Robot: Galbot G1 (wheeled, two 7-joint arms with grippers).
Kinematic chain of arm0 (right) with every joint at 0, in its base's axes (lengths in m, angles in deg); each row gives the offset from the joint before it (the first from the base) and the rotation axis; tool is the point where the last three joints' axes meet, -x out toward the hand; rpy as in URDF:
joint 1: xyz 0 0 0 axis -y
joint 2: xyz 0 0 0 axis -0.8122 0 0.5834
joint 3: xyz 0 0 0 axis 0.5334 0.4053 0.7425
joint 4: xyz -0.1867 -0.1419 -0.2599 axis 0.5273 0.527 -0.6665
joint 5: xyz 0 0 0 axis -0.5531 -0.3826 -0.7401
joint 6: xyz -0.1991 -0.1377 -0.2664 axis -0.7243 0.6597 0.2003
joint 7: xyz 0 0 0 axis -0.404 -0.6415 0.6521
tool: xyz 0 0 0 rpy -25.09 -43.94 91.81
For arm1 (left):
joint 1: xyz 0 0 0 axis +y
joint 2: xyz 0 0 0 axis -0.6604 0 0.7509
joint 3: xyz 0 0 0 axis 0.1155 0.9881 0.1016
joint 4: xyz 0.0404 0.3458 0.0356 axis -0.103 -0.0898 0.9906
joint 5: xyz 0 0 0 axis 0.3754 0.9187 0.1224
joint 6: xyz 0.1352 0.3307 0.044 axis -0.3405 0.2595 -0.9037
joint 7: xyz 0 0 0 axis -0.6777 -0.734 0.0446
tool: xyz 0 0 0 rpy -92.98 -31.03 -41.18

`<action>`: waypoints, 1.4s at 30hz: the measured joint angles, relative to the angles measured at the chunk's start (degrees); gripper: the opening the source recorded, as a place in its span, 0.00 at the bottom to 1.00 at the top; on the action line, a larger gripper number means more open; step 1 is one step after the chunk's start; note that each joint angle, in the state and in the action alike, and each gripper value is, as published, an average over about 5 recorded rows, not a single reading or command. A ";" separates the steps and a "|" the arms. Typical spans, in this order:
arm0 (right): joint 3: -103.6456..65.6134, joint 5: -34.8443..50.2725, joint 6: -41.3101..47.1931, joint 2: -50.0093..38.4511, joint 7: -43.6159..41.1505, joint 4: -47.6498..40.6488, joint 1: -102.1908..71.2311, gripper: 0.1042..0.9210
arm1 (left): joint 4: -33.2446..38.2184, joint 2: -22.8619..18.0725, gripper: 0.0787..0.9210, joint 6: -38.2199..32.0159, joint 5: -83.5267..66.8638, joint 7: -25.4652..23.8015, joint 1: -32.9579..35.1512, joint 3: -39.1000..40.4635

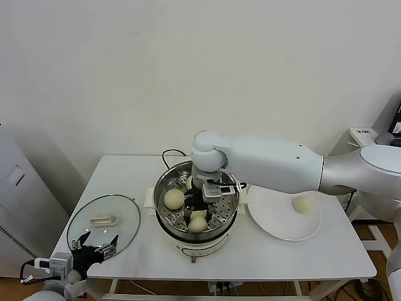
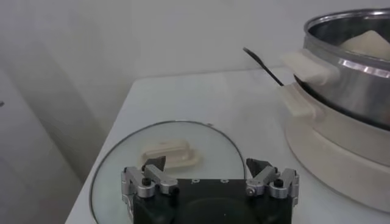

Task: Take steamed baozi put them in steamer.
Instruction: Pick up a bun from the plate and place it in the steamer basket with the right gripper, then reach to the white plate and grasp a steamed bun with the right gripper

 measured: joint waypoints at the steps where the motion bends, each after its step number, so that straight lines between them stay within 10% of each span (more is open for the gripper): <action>1: -0.15 -0.11 0.09 -0.05 0.06 0.02 0.02 0.72 | -0.02 0.00 0.88 -0.01 0.00 0.00 -0.01 0.00; 8: -1.96 -0.26 1.40 -0.54 -0.05 -0.76 0.86 0.87 | -0.09 0.19 0.88 -0.04 -0.11 0.00 0.07 -0.09; 42: -1.26 11.61 21.86 -19.80 -6.02 -28.15 7.52 0.88 | -0.02 0.73 0.88 -0.05 -0.83 0.02 -0.33 -0.59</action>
